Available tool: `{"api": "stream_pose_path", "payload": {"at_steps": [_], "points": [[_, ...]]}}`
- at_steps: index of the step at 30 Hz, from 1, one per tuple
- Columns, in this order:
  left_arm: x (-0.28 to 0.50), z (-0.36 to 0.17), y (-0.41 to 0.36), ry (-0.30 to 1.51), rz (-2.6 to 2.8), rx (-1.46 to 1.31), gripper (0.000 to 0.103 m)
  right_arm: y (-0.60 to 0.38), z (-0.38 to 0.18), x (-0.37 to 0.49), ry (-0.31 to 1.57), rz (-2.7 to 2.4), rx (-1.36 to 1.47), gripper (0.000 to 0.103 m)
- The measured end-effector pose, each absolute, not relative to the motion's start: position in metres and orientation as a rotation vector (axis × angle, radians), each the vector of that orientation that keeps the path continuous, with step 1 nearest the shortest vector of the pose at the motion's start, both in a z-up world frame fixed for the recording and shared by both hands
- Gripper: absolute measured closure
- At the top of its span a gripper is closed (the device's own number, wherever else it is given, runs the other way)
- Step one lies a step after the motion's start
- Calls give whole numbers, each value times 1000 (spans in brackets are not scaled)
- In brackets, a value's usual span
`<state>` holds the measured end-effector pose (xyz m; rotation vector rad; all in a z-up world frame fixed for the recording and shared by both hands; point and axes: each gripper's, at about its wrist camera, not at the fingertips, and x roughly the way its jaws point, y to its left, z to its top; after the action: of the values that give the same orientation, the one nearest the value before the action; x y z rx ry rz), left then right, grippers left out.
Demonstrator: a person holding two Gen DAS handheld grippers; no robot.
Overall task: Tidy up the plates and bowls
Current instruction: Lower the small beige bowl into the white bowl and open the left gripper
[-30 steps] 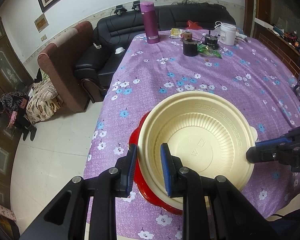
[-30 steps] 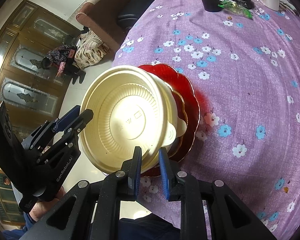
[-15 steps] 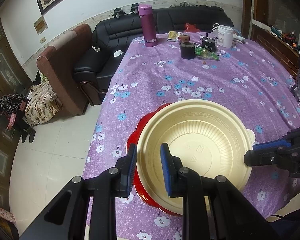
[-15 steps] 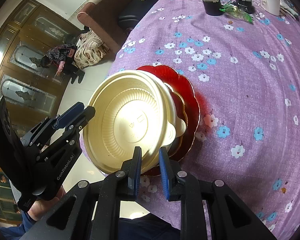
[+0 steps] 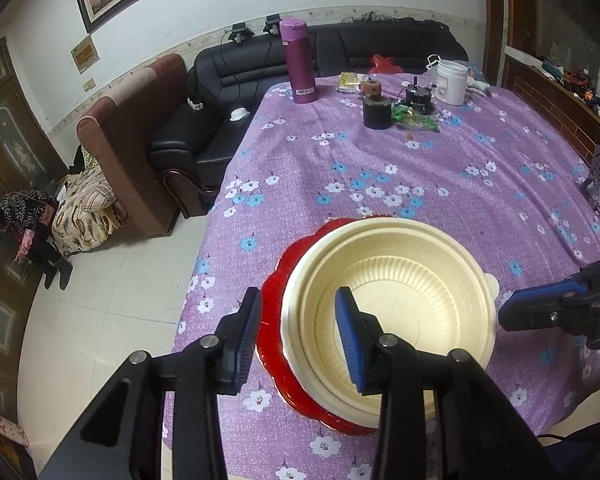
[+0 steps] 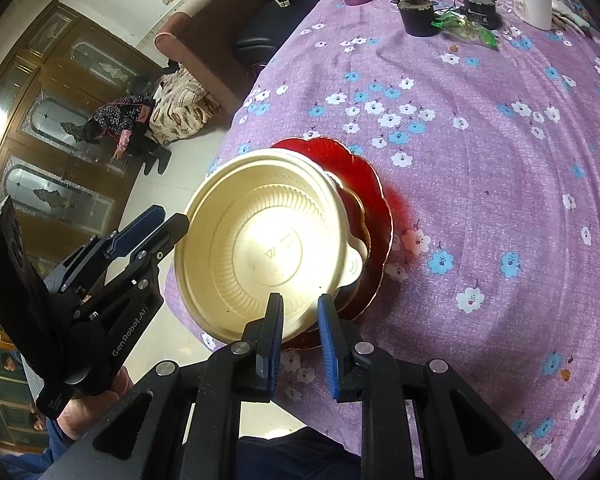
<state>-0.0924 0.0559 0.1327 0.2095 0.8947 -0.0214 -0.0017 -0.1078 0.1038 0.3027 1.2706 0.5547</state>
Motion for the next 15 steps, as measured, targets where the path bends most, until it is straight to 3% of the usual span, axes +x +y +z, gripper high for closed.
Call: {"api": "stream_pose_path", "payload": {"at_steps": [5, 15], "points": [[-93, 136, 57, 888, -16, 208, 65, -112, 107, -2, 1260, 547, 317, 82], [-97, 143, 59, 871, -4, 204, 54, -120, 111, -4, 1247, 534, 342, 82]]}}
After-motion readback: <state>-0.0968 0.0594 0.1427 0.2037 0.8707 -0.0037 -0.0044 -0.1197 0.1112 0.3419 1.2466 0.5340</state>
